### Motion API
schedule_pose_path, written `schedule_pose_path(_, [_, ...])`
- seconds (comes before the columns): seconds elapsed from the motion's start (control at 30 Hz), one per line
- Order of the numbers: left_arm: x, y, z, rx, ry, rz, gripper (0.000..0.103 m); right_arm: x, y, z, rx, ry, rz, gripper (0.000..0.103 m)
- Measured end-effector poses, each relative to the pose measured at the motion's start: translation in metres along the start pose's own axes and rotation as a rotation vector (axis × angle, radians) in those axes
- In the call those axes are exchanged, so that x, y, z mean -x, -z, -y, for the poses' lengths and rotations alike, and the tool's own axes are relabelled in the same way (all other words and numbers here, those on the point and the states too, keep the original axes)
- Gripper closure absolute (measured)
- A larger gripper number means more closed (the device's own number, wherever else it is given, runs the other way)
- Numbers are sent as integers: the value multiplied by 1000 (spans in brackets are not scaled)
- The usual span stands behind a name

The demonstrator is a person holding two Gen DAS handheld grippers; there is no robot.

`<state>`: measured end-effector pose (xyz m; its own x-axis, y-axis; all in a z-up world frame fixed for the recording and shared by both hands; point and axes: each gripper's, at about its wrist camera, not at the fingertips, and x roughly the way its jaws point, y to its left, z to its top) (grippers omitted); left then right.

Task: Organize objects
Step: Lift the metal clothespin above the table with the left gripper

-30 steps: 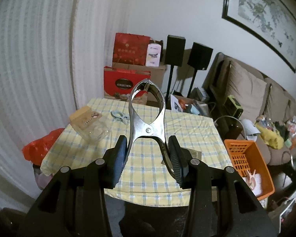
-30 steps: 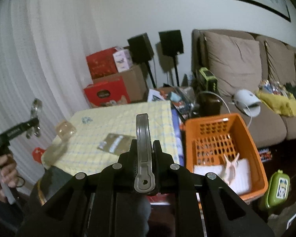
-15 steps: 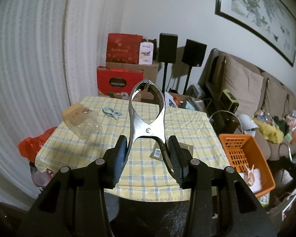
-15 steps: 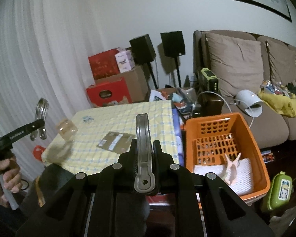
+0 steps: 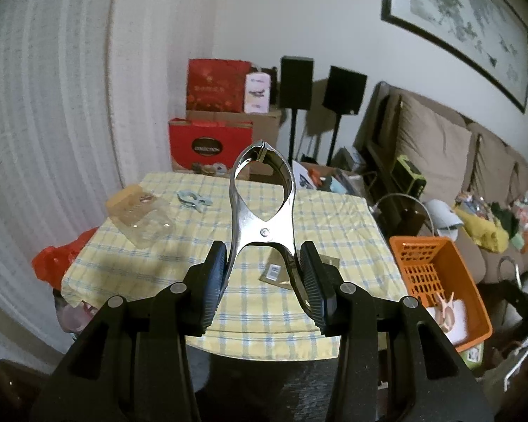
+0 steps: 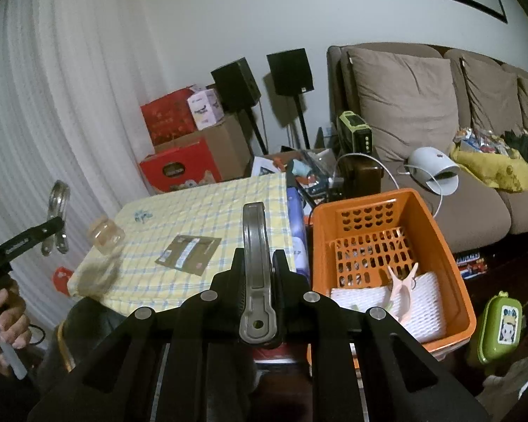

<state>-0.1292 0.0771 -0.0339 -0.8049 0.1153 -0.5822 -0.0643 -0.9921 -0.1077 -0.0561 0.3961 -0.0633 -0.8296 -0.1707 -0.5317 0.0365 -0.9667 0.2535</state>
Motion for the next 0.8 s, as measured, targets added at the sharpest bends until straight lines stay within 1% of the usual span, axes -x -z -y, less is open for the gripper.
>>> schedule_pose_path(0.13, [-1,0,11,6,11,7,63,3,-1,1,11,11,9,89])
schedule_pose_path(0.27, [2,4,20,11,19,23,63,1,-2,9,-9,17,6,89])
schedule_pose_path(0.43, [-2,3,22,18,25,19,63,0,-1,25,-42,34,3,89])
schedule_pose_path(0.6, [-8,3,27,18,41,2,63,1,-1,27,-45,48,2,89])
schedule_pose_path(0.8, [-3,1,36,4,47,25,63,-2,0,34,-61,68,-5,89])
